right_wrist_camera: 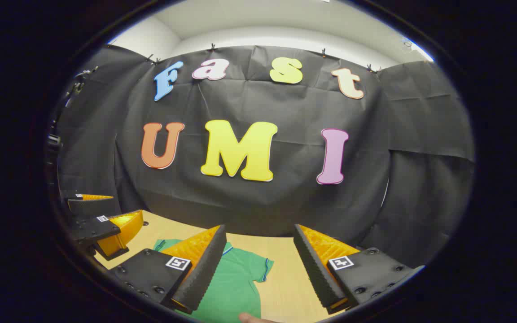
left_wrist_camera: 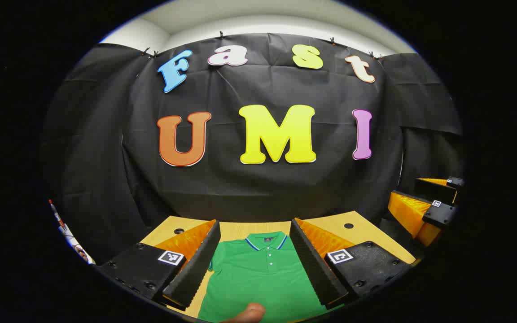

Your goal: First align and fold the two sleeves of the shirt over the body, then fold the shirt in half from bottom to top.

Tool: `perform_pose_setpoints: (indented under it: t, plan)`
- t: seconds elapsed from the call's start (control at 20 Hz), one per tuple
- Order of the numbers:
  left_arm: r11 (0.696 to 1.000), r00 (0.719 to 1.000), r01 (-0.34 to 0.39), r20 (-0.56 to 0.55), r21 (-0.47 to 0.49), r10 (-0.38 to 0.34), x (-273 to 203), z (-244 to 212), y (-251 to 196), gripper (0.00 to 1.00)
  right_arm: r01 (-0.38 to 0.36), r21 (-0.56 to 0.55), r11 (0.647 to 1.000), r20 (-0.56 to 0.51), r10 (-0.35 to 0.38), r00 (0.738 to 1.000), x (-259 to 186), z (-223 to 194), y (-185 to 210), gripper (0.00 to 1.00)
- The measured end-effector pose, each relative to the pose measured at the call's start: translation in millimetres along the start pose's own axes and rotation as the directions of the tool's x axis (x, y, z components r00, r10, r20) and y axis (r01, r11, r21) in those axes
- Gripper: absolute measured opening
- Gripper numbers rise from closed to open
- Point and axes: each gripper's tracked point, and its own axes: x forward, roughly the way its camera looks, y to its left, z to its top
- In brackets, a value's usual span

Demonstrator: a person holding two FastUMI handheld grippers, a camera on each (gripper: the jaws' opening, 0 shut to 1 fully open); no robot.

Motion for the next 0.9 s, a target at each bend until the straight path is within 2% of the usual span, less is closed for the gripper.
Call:
perform_pose_setpoints:
  t: [0.9]
  plan:
    - [0.999, 0.999, 0.039, 0.011, -0.006, -0.039, 21, 0, -9, 1.0, -0.008, -0.01, 1.0, -0.032, 0.007, 0.999, 26, -10, 4, 0.94]
